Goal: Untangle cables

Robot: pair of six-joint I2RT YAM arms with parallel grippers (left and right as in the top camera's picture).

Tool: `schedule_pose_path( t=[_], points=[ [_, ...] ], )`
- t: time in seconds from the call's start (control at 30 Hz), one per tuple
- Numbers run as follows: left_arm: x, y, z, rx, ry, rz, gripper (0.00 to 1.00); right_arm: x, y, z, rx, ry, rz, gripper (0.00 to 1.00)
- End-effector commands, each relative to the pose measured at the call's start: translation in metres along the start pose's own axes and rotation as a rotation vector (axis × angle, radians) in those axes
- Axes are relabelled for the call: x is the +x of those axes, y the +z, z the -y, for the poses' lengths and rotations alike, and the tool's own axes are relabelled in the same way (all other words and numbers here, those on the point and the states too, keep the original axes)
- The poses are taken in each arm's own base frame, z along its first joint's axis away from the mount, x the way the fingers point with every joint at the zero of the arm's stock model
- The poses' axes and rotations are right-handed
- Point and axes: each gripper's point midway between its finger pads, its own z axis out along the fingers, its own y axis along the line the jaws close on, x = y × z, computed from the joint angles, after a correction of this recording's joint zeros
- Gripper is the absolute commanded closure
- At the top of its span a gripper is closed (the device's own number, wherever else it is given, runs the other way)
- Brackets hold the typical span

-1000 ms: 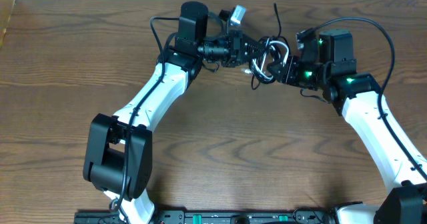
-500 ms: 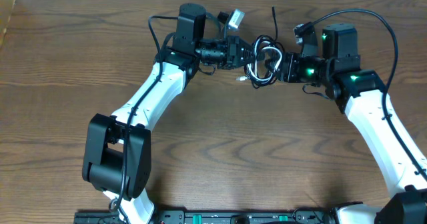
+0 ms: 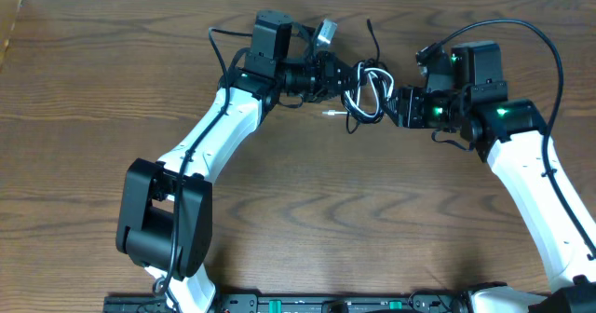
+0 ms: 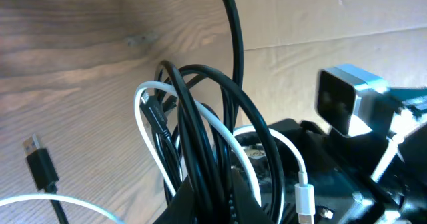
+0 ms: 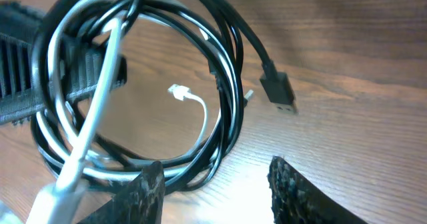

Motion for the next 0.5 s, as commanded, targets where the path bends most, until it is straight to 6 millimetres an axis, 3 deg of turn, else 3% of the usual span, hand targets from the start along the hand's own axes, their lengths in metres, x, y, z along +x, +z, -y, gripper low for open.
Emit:
schedule_pose_path(
  t=[0.0, 0.2, 0.47],
  points=[
    [-0.002, 0.001, -0.009, -0.035, -0.049, 0.015, 0.92, -0.016, -0.016, -0.014, -0.011, -0.117, 0.049, 0.53],
    [0.0, 0.002, -0.007, -0.03, -0.141, 0.01, 0.92, -0.024, -0.017, -0.045, -0.159, -0.139, 0.075, 0.55],
    [0.0, 0.002, -0.007, -0.029, -0.184, 0.009, 0.93, -0.027, 0.009, -0.064, -0.161, -0.06, 0.081, 0.62]
  ],
)
